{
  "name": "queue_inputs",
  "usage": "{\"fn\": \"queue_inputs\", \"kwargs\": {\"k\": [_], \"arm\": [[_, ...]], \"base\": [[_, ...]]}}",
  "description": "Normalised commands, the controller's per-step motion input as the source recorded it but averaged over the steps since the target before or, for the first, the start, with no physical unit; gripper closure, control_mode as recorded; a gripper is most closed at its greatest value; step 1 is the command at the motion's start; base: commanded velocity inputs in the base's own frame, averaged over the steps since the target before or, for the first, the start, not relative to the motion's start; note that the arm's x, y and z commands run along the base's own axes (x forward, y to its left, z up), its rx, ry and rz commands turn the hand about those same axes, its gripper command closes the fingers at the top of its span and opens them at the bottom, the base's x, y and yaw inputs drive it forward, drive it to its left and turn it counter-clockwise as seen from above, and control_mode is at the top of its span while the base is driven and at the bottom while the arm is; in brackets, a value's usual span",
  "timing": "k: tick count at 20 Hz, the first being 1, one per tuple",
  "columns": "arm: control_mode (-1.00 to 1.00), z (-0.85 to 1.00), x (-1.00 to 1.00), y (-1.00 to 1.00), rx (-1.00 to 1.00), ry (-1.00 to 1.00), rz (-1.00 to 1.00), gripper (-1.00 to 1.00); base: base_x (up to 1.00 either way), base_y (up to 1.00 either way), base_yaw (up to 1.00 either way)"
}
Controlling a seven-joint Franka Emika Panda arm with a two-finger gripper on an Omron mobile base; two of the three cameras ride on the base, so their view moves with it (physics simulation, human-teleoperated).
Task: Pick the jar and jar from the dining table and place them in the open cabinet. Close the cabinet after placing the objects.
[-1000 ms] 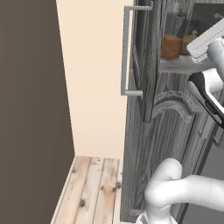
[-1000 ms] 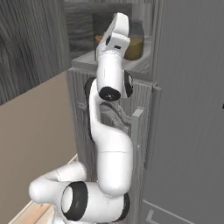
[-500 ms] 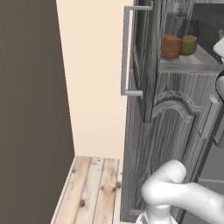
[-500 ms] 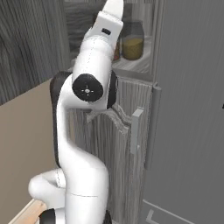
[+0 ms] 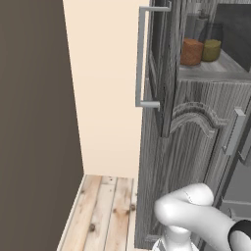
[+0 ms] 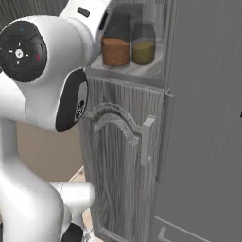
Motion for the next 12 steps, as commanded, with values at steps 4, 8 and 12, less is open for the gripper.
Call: {"fn": "queue_inputs", "kwargs": {"k": [4,8,12], "arm": [[-1.00,0.00,-0.70,0.18,0.00,0.36,-0.09,-1.00],[-1.00,-0.21,-0.49,0.04,-0.02,-0.01,-0.10,-1.00],[-1.00,-0.28,-0.24,0.06,-0.01,-0.11,-0.03,-1.00]], "base": [[0.00,0.00,0.00],[0.00,0.00,0.00],[0.00,0.00,0.00]]}}
